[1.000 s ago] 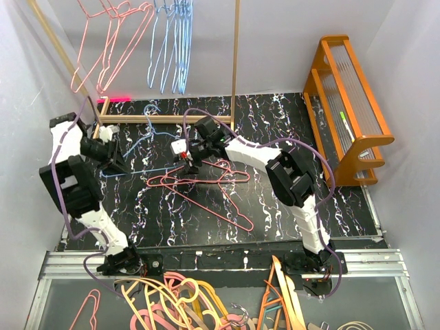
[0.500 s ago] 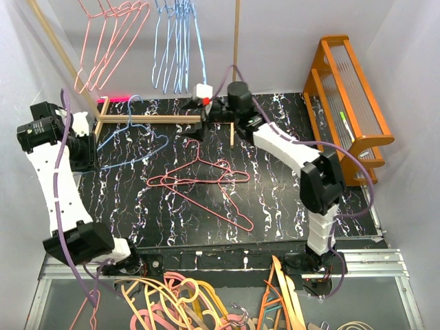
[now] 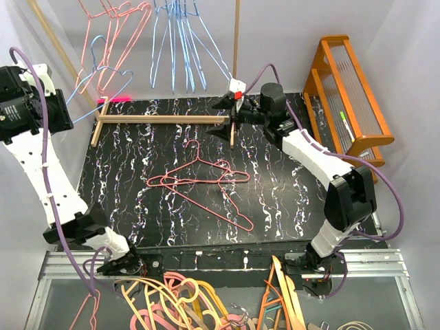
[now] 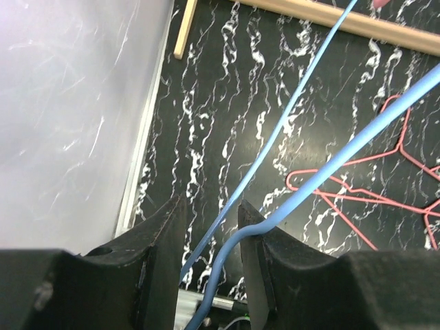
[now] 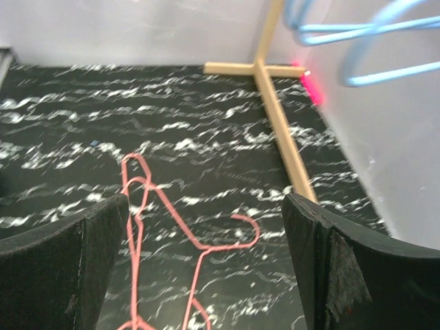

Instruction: Organize the hangers

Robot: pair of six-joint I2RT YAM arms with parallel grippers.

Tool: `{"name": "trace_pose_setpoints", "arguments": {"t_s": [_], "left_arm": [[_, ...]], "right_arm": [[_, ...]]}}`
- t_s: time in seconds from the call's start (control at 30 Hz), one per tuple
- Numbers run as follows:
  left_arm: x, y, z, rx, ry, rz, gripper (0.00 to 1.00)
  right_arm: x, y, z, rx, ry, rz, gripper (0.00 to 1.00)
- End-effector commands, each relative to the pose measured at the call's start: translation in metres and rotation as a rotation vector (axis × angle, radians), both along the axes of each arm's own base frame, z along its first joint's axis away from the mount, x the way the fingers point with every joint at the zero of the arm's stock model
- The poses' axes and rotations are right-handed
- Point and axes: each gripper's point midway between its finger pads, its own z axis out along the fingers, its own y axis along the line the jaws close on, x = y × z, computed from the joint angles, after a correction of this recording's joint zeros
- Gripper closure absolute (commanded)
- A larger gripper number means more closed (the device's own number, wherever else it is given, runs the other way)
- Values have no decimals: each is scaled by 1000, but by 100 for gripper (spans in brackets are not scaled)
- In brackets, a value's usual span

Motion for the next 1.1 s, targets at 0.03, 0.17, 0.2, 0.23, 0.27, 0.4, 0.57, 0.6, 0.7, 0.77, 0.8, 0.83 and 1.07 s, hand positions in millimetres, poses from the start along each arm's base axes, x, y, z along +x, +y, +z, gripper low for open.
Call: {"name": "trace_pose_setpoints", "arguments": {"t_s": [0.03,0.17,0.2,0.23,0.27,0.4,0.57,0.6,0.7,0.77,0.8,0.83,1.07], "left_arm": [[25,-12,7,-104,-71,-37,100],[41,-18,4,-156,-85,-52,100],[46,-20,7,-162,-98,-49,100],[52,-22,10,-165,-110,-50,100],[58,-25,13,-167,-122,-57,100],[81,-40,24,-166,-173,-80,100],[108,-62,32,-117,-219,-62,100],[113,-62,33,-93,-227,-34,100],[128,-67,41,-14,-267,43,100],[138,-72,48,38,-303,90,100],[142,-73,53,50,-325,115,100],[145,-73,56,53,-344,138,100],[161,-71,64,-5,-421,262,100]], "right_arm": [[-76,-12,-18,-71,78,294,2],[-117,-8,-53,-139,61,363,2],[-124,-7,-62,-165,44,371,2],[-129,-6,-70,-187,44,371,2],[-133,-7,-76,-200,55,368,2],[-141,-7,-97,-240,98,340,1],[-148,-13,-120,-294,112,325,2],[-148,-14,-123,-303,115,322,2],[-147,-14,-129,-318,121,310,2],[-146,-15,-131,-331,123,301,2],[-145,-15,-133,-337,125,296,2],[-144,-16,-134,-343,129,291,1],[-146,-20,-141,-373,156,285,1]]}}
